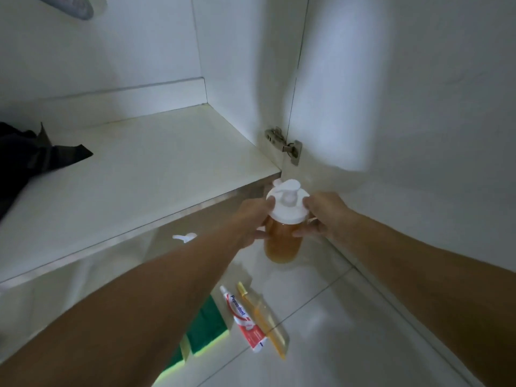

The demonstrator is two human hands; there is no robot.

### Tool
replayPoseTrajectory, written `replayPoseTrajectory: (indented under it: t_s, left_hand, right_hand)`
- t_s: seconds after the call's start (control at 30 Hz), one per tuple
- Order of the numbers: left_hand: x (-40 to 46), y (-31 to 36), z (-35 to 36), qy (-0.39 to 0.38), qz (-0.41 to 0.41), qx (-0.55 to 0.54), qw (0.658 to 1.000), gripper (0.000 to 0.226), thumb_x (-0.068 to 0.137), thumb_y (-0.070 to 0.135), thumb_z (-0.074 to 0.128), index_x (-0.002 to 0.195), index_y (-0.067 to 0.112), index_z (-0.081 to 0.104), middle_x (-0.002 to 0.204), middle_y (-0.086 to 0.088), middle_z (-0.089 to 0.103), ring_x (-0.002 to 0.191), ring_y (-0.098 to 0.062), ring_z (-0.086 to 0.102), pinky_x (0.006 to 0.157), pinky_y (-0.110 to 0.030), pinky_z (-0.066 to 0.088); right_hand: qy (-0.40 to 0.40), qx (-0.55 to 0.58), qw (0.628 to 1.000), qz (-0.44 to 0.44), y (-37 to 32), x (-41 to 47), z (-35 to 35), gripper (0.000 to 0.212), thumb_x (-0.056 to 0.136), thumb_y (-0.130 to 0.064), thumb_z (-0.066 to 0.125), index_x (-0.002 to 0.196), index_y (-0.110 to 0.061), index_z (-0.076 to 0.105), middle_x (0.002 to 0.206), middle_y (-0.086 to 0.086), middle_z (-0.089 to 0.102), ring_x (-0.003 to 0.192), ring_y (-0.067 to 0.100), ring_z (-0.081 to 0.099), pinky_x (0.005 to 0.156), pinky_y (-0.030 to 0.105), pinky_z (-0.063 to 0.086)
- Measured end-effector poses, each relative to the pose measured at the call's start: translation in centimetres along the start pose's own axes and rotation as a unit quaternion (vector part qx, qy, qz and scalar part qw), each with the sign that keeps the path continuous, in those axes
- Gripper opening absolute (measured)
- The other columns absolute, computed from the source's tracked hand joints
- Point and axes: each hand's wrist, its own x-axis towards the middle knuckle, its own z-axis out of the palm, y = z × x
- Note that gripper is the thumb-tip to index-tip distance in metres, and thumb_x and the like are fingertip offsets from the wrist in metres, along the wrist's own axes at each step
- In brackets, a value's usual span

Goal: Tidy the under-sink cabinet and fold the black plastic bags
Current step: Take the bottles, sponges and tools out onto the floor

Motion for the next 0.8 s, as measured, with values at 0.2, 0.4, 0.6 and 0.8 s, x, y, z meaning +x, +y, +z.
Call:
replayPoseTrajectory:
  t_s: [0.2, 0.4, 0.6, 0.8]
  left_hand:
    - [2.5, -4.9, -1.2, 0.049, -0.029, -0.053, 0.997, 0.034, 0.101, 0.035, 0.047, 0.128, 0.017, 0.055, 0.127, -0.004, 0.06, 0.115, -0.021, 0.056, 0.068, -0.031, 0.05]
    - [2.9, -6.1, -1.6, 0.078, -0.027, -0.077, 0.994, 0.025, 0.102, 0.031, 0.044, 0.122, 0.021, 0.055, 0.127, -0.002, 0.059, 0.12, -0.022, 0.054, 0.082, -0.036, 0.046]
    - [1.8, -6.1, -1.1, 0.133, -0.031, -0.054, 0.989, 0.028, 0.099, 0.032, 0.049, 0.122, 0.021, 0.058, 0.125, -0.001, 0.06, 0.112, -0.02, 0.056, 0.074, -0.032, 0.046]
    - [-2.3, -4.7, -2.7, 0.179, -0.047, 0.071, 0.98, 0.03, 0.096, 0.037, 0.055, 0.113, 0.013, 0.06, 0.115, -0.008, 0.06, 0.099, -0.023, 0.055, 0.087, -0.039, 0.049]
  right_hand:
    - [-0.029, -0.039, 0.999, 0.007, 3.8, 2.9, 2.2, 0.035, 0.093, -0.005, 0.043, 0.126, 0.005, 0.051, 0.115, 0.018, 0.057, 0.073, 0.042, 0.071, 0.07, 0.051, 0.061]
    - [-0.068, 0.002, 0.998, -0.013, 5.3, 4.3, 3.0, 0.017, 0.091, 0.004, 0.043, 0.103, -0.003, 0.052, 0.111, 0.016, 0.053, 0.083, 0.044, 0.069, 0.076, 0.051, 0.059]
    - [-0.045, -0.021, 0.999, 0.001, 5.6, 4.5, 2.9, 0.022, 0.092, -0.004, 0.048, 0.113, -0.004, 0.056, 0.103, 0.016, 0.062, 0.07, 0.039, 0.072, 0.077, 0.049, 0.06]
    - [-0.006, -0.121, 0.991, -0.056, 4.1, 3.1, 2.3, 0.008, 0.087, -0.009, 0.056, 0.092, -0.007, 0.062, 0.088, 0.014, 0.062, 0.072, 0.031, 0.064, 0.063, 0.036, 0.058]
